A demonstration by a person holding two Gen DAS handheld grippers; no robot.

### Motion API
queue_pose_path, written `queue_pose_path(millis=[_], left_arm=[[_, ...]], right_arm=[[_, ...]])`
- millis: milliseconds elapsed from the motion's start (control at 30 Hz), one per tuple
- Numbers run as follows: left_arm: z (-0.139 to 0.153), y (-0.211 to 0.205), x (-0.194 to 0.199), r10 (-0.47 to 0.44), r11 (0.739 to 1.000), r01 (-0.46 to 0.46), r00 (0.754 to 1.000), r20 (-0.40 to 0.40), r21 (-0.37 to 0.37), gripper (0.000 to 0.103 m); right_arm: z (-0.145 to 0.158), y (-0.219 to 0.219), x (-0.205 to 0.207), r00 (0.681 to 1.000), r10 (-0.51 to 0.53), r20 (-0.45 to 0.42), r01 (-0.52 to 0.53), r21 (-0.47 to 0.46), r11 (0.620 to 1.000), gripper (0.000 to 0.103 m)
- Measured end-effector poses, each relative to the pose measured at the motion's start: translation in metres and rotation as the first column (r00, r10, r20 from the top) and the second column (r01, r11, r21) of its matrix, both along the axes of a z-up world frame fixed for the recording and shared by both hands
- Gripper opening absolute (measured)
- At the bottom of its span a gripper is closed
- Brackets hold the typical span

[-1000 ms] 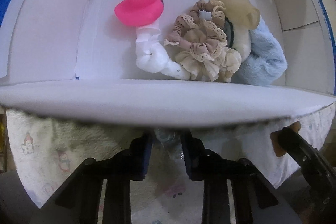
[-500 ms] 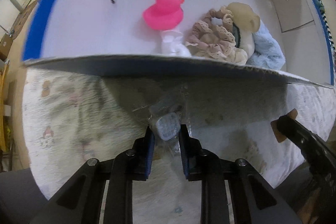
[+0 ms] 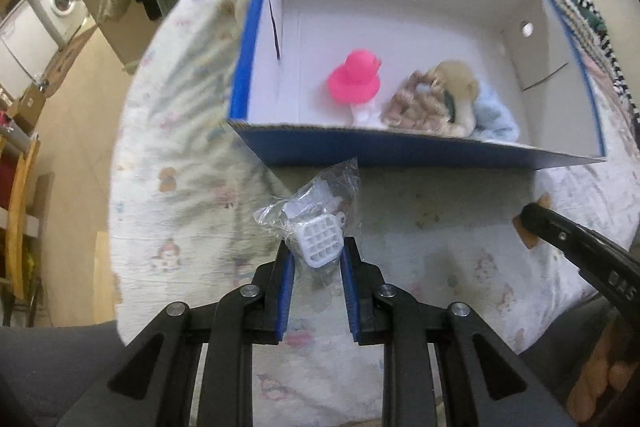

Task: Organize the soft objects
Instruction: 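Carry the plastic bag with the left tool while the right tool carries the beige tube into the box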

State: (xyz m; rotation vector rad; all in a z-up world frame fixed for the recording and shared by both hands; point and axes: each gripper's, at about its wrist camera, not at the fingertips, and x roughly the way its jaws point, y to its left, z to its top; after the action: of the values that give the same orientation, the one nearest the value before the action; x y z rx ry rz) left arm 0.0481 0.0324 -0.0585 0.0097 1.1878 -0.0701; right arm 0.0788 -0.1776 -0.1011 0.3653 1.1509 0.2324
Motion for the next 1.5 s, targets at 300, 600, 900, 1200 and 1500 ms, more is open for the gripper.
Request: queue_pose_path(millis=[300, 600, 900, 1200, 1500], left_arm=[[0.056, -0.027, -0.002, -0.039, 0.999, 0.042, 0.986, 0.165, -0.015, 0.020], [0.084, -0.033, 0.043, -0.068, 0.998, 0.071, 0.973, 0.219, -0.002, 0.020], [0.081, -0.049, 0.092, -0.105, 0.994, 0.103, 0.973, 0.206, 0.020, 0.020], [0.055, -0.064, 0.126, -0.122, 0.991, 0.107, 0.972, 0.200, 0.086, 0.020], [0.017, -0.059, 0.144, -0.061, 0.997, 0.056, 0.990, 0.125, 0.043, 0.020]], right_arm=[[0.045, 0.000, -0.004, 0.994, 0.032, 0.109, -0.035, 0.020, 0.999, 0.012], [0.085, -0.007, 0.022, 0.981, 0.036, 0.189, -0.044, 0.038, 0.998, 0.012], [0.098, -0.013, 0.060, 0.974, 0.037, 0.223, -0.043, 0.026, 0.999, 0.012], [0.071, -0.021, 0.091, 0.979, 0.008, 0.206, -0.018, 0.047, 0.999, 0.012], [0.044, -0.017, 0.105, 0.989, 0.010, 0.147, -0.014, 0.028, 1.000, 0.012]])
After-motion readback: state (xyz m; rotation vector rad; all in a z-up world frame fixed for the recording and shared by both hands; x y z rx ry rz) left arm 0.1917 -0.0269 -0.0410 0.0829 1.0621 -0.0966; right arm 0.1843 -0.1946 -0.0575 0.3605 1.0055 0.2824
